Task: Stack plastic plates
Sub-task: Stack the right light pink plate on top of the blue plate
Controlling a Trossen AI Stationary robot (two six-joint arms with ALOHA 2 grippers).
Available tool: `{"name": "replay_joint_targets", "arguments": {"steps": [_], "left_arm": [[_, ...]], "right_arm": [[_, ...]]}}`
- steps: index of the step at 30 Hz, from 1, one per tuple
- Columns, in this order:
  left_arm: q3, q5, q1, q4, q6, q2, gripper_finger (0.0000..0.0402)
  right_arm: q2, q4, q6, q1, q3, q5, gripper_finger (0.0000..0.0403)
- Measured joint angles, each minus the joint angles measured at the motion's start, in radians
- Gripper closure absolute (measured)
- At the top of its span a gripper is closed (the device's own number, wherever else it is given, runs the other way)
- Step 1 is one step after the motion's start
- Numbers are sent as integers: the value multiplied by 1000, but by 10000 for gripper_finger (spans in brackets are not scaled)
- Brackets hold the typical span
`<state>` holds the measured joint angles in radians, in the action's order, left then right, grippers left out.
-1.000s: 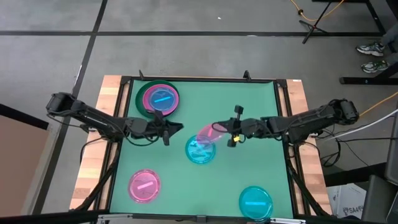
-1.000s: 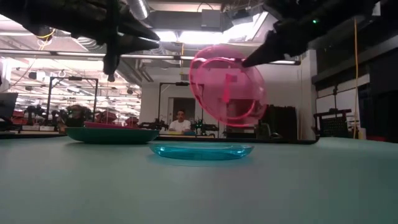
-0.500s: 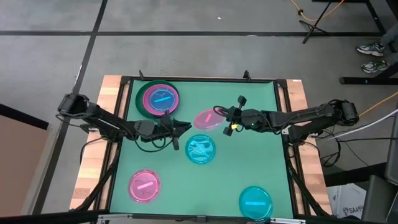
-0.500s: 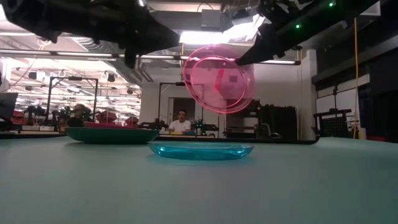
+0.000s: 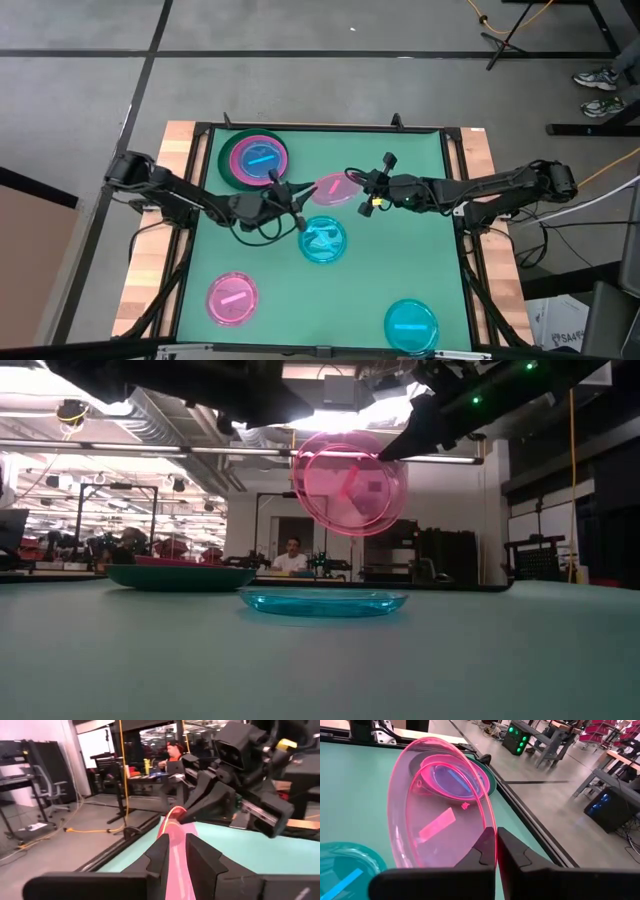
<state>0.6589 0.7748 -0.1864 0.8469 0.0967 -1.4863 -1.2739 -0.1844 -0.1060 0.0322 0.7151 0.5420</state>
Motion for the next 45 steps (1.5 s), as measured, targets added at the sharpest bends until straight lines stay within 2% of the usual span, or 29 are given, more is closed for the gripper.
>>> {"name": "replay_joint_targets", "arguments": {"steps": [36,45], "left_arm": [[5,54,3,-124,-72,-13,344],[5,54,3,-231,-182,-13,344]], "right_arm": [[0,-2,-33,1,0,-22,403],[0,-53,-63,1,0,-68,403]]}}
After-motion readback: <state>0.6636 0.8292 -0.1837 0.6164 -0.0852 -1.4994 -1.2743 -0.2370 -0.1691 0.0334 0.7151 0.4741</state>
